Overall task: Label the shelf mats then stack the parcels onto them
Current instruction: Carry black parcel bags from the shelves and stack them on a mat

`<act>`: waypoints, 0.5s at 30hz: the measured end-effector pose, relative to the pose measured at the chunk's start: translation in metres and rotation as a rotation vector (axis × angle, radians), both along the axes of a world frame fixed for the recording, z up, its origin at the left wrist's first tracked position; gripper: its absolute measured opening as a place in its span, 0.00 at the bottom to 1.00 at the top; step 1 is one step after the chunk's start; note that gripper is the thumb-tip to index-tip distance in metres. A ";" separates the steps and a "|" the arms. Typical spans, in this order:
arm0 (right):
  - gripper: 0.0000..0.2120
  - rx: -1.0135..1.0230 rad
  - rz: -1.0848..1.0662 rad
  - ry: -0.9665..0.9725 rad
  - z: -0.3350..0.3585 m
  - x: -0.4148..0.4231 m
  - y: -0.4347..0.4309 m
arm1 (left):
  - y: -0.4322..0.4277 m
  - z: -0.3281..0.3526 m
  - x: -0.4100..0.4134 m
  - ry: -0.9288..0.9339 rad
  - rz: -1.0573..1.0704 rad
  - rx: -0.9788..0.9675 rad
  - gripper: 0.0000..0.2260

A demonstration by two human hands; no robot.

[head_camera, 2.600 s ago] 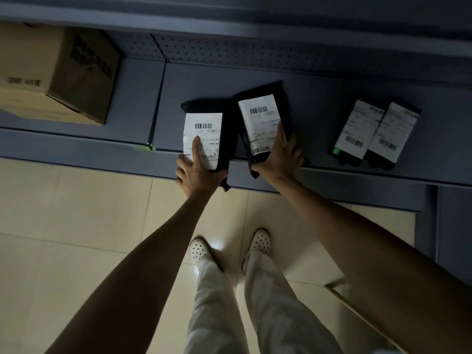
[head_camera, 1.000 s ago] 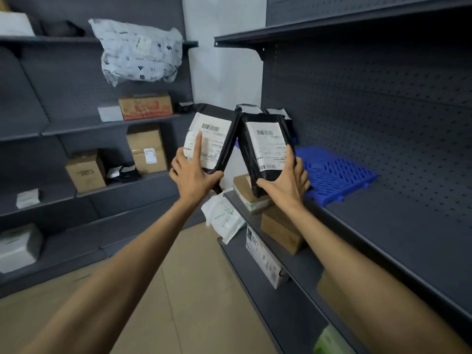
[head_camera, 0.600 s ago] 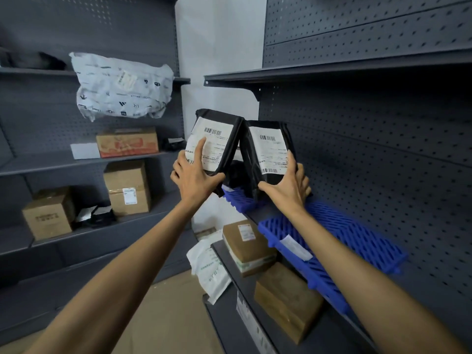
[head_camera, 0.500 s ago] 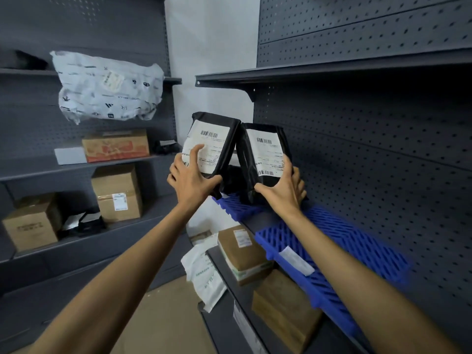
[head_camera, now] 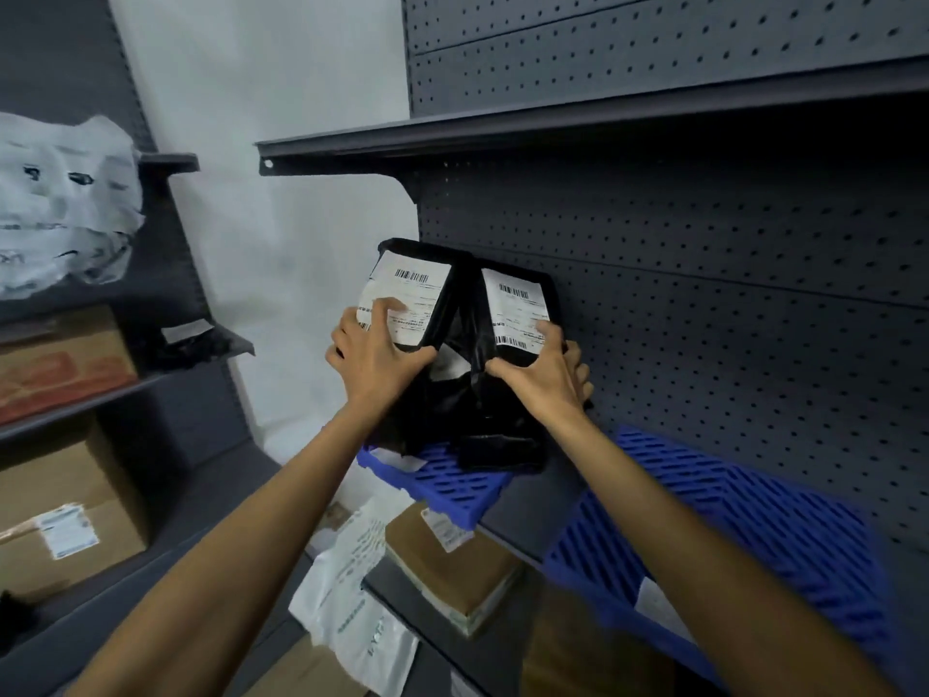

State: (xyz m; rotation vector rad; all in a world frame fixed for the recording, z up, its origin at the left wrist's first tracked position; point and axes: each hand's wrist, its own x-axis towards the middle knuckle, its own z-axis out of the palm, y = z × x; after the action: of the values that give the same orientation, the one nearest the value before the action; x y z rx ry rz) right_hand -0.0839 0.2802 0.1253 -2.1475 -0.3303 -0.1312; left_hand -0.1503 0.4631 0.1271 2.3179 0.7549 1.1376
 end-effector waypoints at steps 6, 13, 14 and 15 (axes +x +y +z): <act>0.38 -0.152 -0.119 -0.039 0.011 0.011 0.038 | 0.050 0.007 0.041 0.141 -0.157 -0.087 0.23; 0.46 -0.395 -0.043 0.015 0.002 0.000 0.065 | 0.074 0.000 0.070 0.406 -0.337 0.011 0.20; 0.48 -0.443 -0.016 0.015 0.003 0.002 0.065 | 0.075 0.000 0.074 0.424 -0.355 0.041 0.20; 0.49 -0.485 -0.001 0.007 0.003 0.003 0.066 | 0.075 -0.001 0.078 0.432 -0.369 0.062 0.19</act>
State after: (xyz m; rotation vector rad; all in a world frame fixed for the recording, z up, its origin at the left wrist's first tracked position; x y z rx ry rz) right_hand -0.0806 0.3458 0.1285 -2.6262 -0.3867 -0.0456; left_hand -0.0726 0.5385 0.1265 2.6478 0.4026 0.5129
